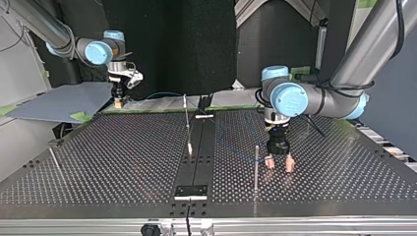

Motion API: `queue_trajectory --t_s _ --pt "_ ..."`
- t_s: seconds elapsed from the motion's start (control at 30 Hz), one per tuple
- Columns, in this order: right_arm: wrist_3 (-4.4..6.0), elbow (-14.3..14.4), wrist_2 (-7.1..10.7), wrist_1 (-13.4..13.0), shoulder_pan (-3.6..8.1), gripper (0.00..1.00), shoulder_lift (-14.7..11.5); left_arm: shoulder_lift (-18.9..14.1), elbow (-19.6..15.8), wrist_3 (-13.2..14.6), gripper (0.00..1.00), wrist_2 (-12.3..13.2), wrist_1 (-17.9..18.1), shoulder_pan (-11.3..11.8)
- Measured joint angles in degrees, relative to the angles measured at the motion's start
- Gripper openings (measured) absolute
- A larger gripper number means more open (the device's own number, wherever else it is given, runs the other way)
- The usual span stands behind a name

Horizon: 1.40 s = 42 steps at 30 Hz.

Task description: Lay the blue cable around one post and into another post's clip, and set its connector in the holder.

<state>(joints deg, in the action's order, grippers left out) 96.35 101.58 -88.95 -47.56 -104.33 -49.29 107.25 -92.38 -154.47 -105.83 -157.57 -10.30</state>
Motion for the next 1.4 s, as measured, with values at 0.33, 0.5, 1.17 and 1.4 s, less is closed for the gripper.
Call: queue_trajectory --t_s 0.33,0.5,1.17,1.4 --pt "0.01 -4.3 0.09 4.6 1.28 0.00 -4.6 0.0 0.0 -0.1 1.00 0.2 0.1 0.0" --pt "0.12 -6.7 0.32 6.9 2.13 0.00 -7.0 0.0 0.0 0.1 1.00 0.2 0.1 0.0" --pt "-2.54 -10.1 -0.19 16.8 5.11 0.00 -16.8 0.0 0.0 0.2 1.00 0.2 0.1 0.0" --pt "-2.65 -9.9 -0.64 18.9 6.28 0.00 -19.8 0.0 0.0 0.4 1.00 0.2 0.1 -0.1"
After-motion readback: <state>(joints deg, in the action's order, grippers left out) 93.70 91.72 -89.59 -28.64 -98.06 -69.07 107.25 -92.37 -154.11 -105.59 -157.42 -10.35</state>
